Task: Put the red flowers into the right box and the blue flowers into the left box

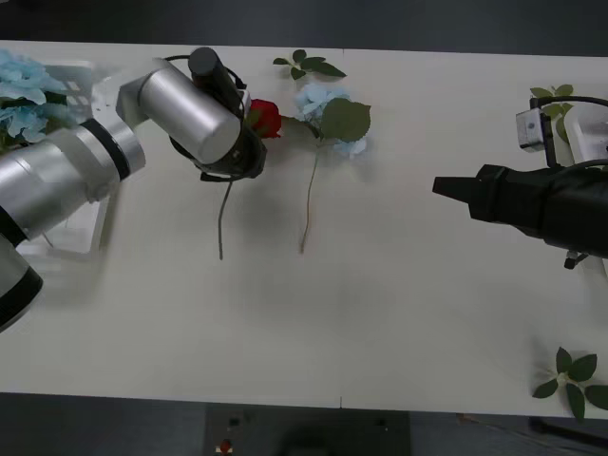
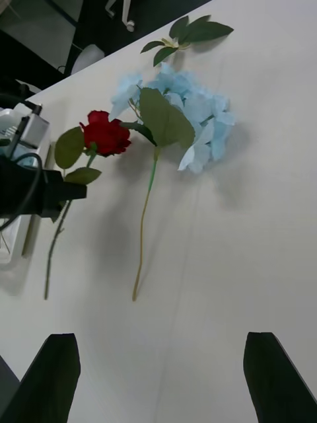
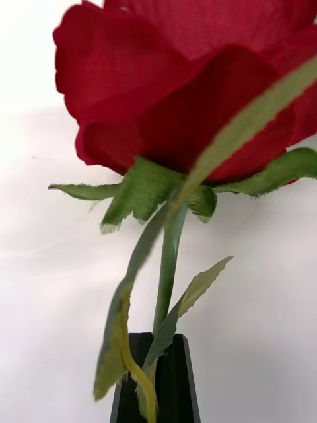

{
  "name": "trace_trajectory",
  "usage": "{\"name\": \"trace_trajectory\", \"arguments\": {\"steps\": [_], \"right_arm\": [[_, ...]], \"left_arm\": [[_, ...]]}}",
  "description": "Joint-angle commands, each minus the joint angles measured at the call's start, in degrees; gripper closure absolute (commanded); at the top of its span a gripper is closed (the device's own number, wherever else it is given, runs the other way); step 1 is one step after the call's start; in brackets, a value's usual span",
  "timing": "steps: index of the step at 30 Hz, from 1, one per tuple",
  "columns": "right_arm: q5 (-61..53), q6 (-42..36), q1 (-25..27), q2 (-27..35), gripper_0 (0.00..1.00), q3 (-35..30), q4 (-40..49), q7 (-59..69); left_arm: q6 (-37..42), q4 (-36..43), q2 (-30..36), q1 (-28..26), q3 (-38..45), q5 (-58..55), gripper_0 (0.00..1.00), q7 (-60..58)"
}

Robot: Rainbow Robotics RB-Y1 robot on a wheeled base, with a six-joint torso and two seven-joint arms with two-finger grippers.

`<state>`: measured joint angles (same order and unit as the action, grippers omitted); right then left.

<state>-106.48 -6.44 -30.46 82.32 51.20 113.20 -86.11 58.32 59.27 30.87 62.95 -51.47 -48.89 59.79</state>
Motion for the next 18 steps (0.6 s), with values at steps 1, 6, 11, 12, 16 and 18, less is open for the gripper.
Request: {"name": "trace_trajectory", "arguments": {"steps": [1,6,11,12,16,18], "right_arm": [[0.9,0.3,-1.6,-0.5,0.27,0.3,-0.4,0.2],[1.8,0.4,-1.6,-1.7,0.27,0.7,-1.7,0.2],[2.1,0.4,-1.6,-1.5,0.27,0.9,-1.7,0.1],[2.1,0.7,-1.7,-1.1,0.27,0.8,-1.3,0.2],[1.6,3.1,-1.7,-0.4,0.27,0.8,0.3,0.2],[1.7,3.7,-1.7,-0.5,0.27,0.7,0.9,0.1]], "left_arm": [[5.1,4.1,5.7,1.6,4.1,-3.8,1.00,7.9],[12.9,8.7,11.1,1.4,10.1,-8.1,1.00,14.2],[19.2,15.3,14.7,-2.9,21.4,-9.6,1.00,21.7],[20.8,17.9,15.7,-5.0,25.4,-9.9,1.00,24.7],[24.1,23.7,17.1,-10.2,34.6,-11.0,1.00,31.8],[24.7,25.3,17.1,-12.7,39.3,-13.5,1.00,36.6]]}}
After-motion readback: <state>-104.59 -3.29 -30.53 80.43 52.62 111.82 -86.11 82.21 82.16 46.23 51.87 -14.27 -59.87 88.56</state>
